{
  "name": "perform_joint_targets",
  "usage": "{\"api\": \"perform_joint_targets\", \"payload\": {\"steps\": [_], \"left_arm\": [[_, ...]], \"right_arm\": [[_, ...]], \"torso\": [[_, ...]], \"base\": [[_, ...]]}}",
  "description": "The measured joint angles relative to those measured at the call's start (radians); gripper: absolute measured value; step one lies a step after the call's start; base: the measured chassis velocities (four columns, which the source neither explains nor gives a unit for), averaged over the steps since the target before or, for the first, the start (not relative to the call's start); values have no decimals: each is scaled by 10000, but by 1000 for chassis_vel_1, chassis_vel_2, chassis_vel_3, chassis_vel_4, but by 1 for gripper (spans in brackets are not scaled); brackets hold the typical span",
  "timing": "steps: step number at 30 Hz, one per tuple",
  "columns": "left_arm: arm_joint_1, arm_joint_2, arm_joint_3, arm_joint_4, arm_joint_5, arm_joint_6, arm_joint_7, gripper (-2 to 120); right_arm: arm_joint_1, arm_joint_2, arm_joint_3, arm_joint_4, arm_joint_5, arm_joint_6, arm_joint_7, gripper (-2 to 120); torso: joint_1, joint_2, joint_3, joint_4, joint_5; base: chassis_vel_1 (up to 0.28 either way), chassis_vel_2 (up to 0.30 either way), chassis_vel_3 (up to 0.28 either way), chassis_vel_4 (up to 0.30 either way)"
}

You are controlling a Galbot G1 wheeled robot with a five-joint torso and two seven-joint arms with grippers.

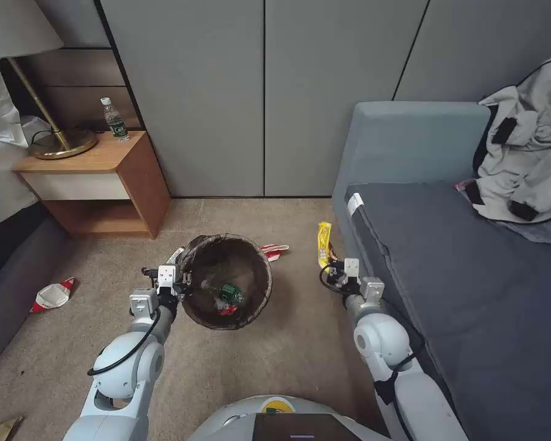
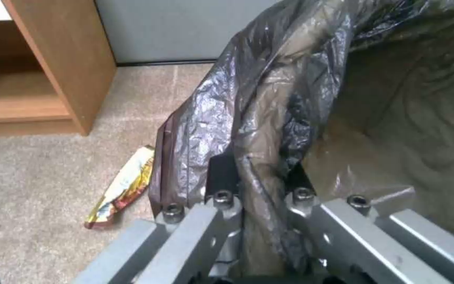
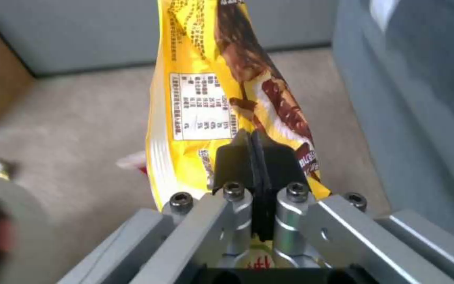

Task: Pick up the trash bin, then pick up the garbage from the floor and place it into the trash bin.

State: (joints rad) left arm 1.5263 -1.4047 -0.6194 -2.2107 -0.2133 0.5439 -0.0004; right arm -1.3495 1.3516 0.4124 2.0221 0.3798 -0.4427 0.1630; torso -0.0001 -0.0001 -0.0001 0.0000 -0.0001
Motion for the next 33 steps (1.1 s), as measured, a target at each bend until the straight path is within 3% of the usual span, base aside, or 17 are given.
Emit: {"api": "perform_joint_targets", "payload": {"steps": [7, 15, 22, 33], "left_arm": [[6, -1, 36, 40, 6, 34, -27, 3], [7, 83, 91, 65, 16, 116, -36, 3], [-113, 102, 129, 147, 18, 246, -44, 3], [-273, 59, 385, 318, 89, 298, -54, 3]], "right_arm": [[73, -187, -77, 1706, 379, -525, -755, 0], [367, -293, -607, 2611, 917, -1111, -1093, 0], [728, -287, -1205, 2598, 1117, -1275, -1342, 0], [1091, -668, -2940, 2415, 1039, -1362, -1633, 0]], "torso": [[0, 0, 0, 0, 0], [0, 0, 0, 0, 0], [0, 0, 0, 1, 0], [0, 0, 0, 0, -1]], "base": [[0, 0, 0, 0], [0, 0, 0, 0], [0, 0, 0, 0], [0, 0, 0, 0]]}}
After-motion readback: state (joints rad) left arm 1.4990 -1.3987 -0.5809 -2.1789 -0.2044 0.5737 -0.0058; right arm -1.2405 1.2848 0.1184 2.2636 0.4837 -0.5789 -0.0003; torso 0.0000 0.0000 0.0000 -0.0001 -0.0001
